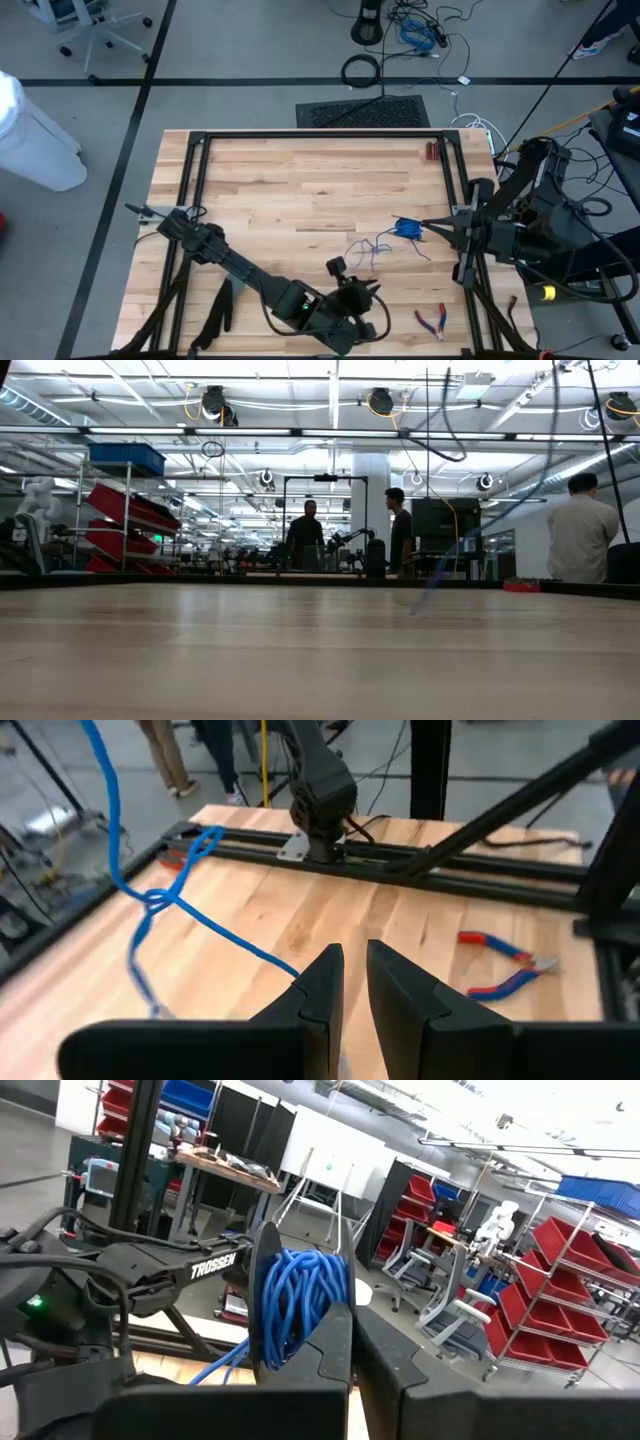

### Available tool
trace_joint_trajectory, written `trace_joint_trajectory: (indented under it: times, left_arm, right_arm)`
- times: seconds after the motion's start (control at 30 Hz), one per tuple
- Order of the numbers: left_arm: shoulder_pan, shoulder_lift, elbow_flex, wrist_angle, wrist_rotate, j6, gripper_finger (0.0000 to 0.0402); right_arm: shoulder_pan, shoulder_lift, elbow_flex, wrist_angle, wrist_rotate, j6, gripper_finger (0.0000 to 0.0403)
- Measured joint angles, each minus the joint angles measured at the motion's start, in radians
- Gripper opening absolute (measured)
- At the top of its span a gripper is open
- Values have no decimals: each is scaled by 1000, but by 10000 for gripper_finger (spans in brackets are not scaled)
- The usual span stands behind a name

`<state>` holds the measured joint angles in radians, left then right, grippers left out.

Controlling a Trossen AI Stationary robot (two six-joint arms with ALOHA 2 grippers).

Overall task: Coil cords
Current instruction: Coil the blue wire onto the black spool

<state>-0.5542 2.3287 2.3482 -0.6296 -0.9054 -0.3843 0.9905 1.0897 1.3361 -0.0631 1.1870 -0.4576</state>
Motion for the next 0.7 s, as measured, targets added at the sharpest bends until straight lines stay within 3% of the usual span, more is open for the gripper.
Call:
trace_joint_trajectory:
  times: [0.1, 0.27, 0.57, 0.7]
  left_arm:
    - [-19, 11, 1, 2, -35, -77, 58]
    - [-48, 35, 0, -100, -191, -137, 83]
    - [-38, 35, 0, -78, -204, -189, 190]
    - [-24, 42, 0, -45, -197, -205, 215]
  right_arm:
    - [0, 0, 0, -2, 0, 0, 0]
    - [0, 1, 0, -3, -3, 0, 0]
    - [1, 1, 0, -25, -4, 12, 0]
    - [1, 1, 0, -25, -5, 12, 0]
